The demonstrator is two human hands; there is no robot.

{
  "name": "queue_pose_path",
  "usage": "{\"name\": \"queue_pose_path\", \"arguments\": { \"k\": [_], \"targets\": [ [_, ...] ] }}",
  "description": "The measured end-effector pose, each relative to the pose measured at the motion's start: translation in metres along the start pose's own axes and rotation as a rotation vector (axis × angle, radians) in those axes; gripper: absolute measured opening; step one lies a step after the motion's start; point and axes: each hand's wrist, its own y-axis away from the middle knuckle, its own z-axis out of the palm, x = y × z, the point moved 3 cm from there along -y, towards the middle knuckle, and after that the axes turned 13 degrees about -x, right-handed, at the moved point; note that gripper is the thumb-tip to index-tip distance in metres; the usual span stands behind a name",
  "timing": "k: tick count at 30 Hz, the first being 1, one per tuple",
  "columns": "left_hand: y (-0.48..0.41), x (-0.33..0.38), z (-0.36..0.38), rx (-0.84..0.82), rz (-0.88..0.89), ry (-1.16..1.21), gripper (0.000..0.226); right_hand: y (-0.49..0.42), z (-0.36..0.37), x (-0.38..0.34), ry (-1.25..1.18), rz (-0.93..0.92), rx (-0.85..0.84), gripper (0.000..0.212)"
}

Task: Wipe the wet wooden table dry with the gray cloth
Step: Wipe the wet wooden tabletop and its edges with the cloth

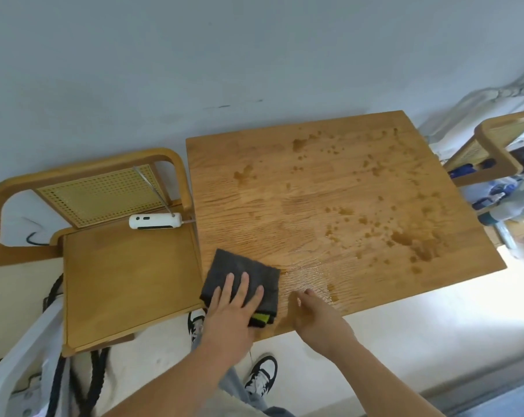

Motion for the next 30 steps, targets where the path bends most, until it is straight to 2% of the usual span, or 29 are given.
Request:
{"name": "queue_pose_path", "arguments": {
  "k": [2,4,6,8,9,11,13,16,17,21,23,25,27,28,30],
  "targets": [
    [0.015,0.016,0.025,-0.078,0.202,-0.157,0.075,0.002,-0.015,0.016,0.012,0.054,0.175,0.046],
    [0.006,0.006,0.019,-0.138,0.307,-0.279,0.074,-0.004,-0.029,0.037,0.056,0.148,0.238,0.066],
    [-0.013,-0.013,-0.003,-0.098,0.274,-0.276,0.073,-0.014,-0.039,0.054,0.091,0.28,0.246,0.097],
    [-0.025,-0.013,-0.014,-0.071,0.106,-0.181,0.075,-0.021,-0.044,0.063,0.098,0.387,0.223,0.123],
    [-0.027,-0.003,-0.014,-0.055,0.038,-0.122,0.077,-0.024,-0.045,0.065,0.087,0.414,0.211,0.129],
    [-0.024,0.023,0.0,-0.071,0.043,-0.088,0.08,-0.029,-0.048,0.063,0.057,0.449,0.188,0.133],
    [-0.013,0.034,0.014,-0.153,0.178,-0.194,0.08,-0.03,-0.052,0.062,0.069,0.476,0.162,0.136],
    [-0.028,0.008,-0.007,-0.132,0.371,-0.324,0.074,-0.029,-0.05,0.067,0.086,0.448,0.156,0.135],
    [-0.04,-0.001,-0.018,-0.094,0.359,-0.306,0.073,-0.029,-0.049,0.069,0.076,0.429,0.165,0.135],
    [-0.064,0.021,-0.035,-0.046,0.043,-0.075,0.073,-0.023,-0.043,0.074,0.042,0.381,0.203,0.133],
    [-0.053,0.051,-0.014,-0.086,0.087,-0.09,0.072,-0.02,-0.042,0.075,0.027,0.375,0.204,0.131],
    [-0.039,0.056,0.004,-0.165,0.321,-0.25,0.074,-0.019,-0.043,0.074,0.014,0.363,0.209,0.128],
    [-0.045,0.034,-0.004,-0.136,0.483,-0.359,0.073,-0.02,-0.044,0.074,0.014,0.354,0.217,0.128],
    [-0.054,0.02,-0.014,-0.069,0.474,-0.353,0.074,-0.02,-0.044,0.075,0.007,0.351,0.222,0.129],
    [-0.068,0.005,-0.032,-0.001,0.273,-0.211,0.072,-0.019,-0.046,0.075,-0.001,0.346,0.218,0.133]
  ]
}}
